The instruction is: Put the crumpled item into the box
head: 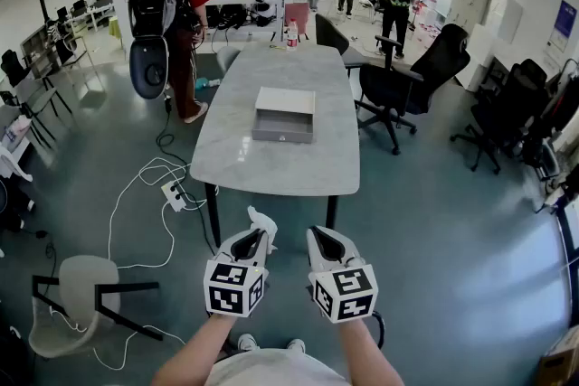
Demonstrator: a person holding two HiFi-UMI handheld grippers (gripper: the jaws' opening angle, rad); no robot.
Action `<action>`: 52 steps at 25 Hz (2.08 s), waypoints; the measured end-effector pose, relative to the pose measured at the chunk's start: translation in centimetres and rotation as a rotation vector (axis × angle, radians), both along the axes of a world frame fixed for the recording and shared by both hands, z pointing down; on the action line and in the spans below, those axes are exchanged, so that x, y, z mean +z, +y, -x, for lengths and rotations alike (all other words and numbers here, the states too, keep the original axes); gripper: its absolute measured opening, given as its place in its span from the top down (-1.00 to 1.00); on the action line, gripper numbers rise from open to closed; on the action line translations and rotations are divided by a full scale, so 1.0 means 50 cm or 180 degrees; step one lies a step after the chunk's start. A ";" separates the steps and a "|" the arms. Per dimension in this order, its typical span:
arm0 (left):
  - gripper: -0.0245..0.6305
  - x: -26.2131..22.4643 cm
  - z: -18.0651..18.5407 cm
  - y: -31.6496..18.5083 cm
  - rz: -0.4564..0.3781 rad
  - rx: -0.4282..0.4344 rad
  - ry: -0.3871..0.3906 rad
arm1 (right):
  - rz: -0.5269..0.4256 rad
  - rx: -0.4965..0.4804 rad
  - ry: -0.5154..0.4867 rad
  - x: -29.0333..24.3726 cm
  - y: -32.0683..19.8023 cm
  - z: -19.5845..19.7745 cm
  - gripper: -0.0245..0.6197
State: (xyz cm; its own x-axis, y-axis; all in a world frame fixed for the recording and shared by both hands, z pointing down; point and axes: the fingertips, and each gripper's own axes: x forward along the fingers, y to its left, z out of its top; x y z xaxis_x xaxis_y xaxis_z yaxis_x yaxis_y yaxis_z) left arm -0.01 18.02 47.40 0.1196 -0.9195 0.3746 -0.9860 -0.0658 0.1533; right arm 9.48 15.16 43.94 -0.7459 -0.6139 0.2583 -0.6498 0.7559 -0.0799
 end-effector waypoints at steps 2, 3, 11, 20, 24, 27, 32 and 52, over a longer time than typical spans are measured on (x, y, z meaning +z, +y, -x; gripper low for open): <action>0.84 -0.001 -0.012 -0.003 0.0005 -0.0010 -0.0004 | -0.0002 -0.0007 -0.0016 0.000 -0.004 -0.011 0.91; 0.84 -0.001 -0.017 -0.006 0.0008 -0.0019 -0.0005 | 0.0000 -0.0015 -0.0022 0.000 -0.006 -0.015 0.91; 0.84 0.002 -0.062 -0.039 0.0024 -0.0147 -0.0003 | 0.0060 -0.0177 -0.0006 0.013 -0.034 -0.054 0.91; 0.84 0.012 -0.080 -0.085 0.0075 -0.0173 -0.0053 | 0.0093 -0.0236 0.0021 0.023 -0.077 -0.075 0.91; 0.84 0.018 -0.062 -0.118 0.0073 -0.0166 -0.0036 | 0.0108 -0.0212 0.0020 0.030 -0.107 -0.064 0.91; 0.84 0.034 -0.036 -0.146 0.0085 -0.0135 -0.0019 | 0.0125 -0.0188 0.0043 0.046 -0.130 -0.037 0.91; 0.84 0.037 0.006 -0.222 0.0090 -0.0060 0.0018 | 0.0153 -0.0127 0.0078 0.051 -0.200 0.007 0.91; 0.84 0.078 0.220 -0.451 0.0266 0.0383 0.0133 | 0.0285 0.0130 0.0254 0.066 -0.420 0.261 0.91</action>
